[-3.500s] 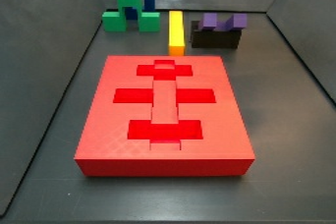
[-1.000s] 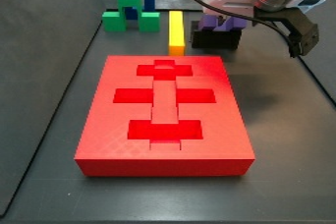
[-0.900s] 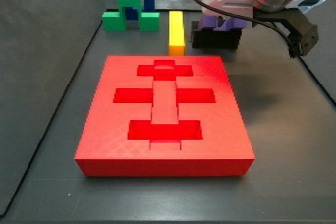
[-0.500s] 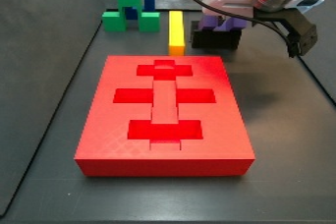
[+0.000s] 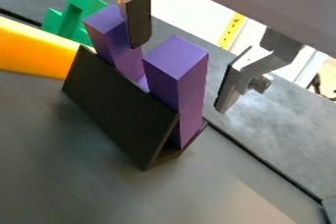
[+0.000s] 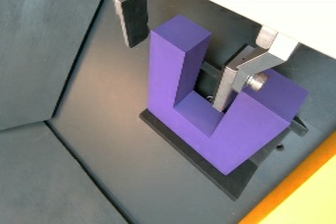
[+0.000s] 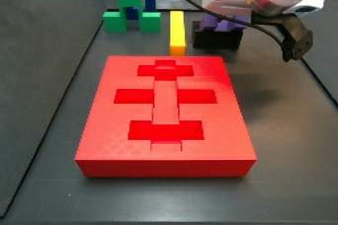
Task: Pick up the purple object. Move up. Place the purple object on the fixture. Regrasp the purple object. Move to above the board. Insert the purple object.
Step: Regrasp the purple object.
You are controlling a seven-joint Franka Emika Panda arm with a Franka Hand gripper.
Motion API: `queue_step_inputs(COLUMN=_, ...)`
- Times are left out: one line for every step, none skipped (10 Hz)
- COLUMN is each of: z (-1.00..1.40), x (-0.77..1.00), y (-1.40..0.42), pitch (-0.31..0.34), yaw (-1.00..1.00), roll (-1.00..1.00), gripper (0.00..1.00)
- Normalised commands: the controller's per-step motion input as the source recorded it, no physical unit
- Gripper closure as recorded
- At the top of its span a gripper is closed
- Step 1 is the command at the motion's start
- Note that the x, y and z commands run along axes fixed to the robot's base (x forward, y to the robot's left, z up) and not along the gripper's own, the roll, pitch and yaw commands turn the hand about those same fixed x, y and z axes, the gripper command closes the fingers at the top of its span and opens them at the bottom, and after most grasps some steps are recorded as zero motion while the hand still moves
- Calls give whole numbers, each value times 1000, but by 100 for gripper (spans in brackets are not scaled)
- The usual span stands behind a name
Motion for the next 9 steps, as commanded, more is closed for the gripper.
queue_step_inputs(z=-254, x=0, y=0, pitch=-149, yaw=0, roll=-31, gripper=0)
queue_step_inputs(z=-240, x=71, y=9, pitch=-189, yaw=0, roll=-103, gripper=0)
queue_step_inputs(z=-194, x=157, y=46, pitch=-166, yaw=0, roll=-106, gripper=0)
queue_step_inputs(z=0, x=114, y=43, pitch=-51, yaw=0, roll=-71, gripper=0)
queue_step_inputs(z=0, x=134, y=57, pitch=0, yaw=0, roll=0, gripper=0)
queue_step_inputs(z=0, x=177, y=69, pitch=0, yaw=0, roll=0, gripper=0)
queue_step_inputs(z=0, x=249, y=49, pitch=0, yaw=0, roll=0, gripper=0)
queue_step_inputs(z=0, x=226, y=40, pitch=3, yaw=0, roll=11, gripper=0)
queue_step_inputs(z=0, x=117, y=0, pitch=0, yaw=0, roll=60, gripper=0)
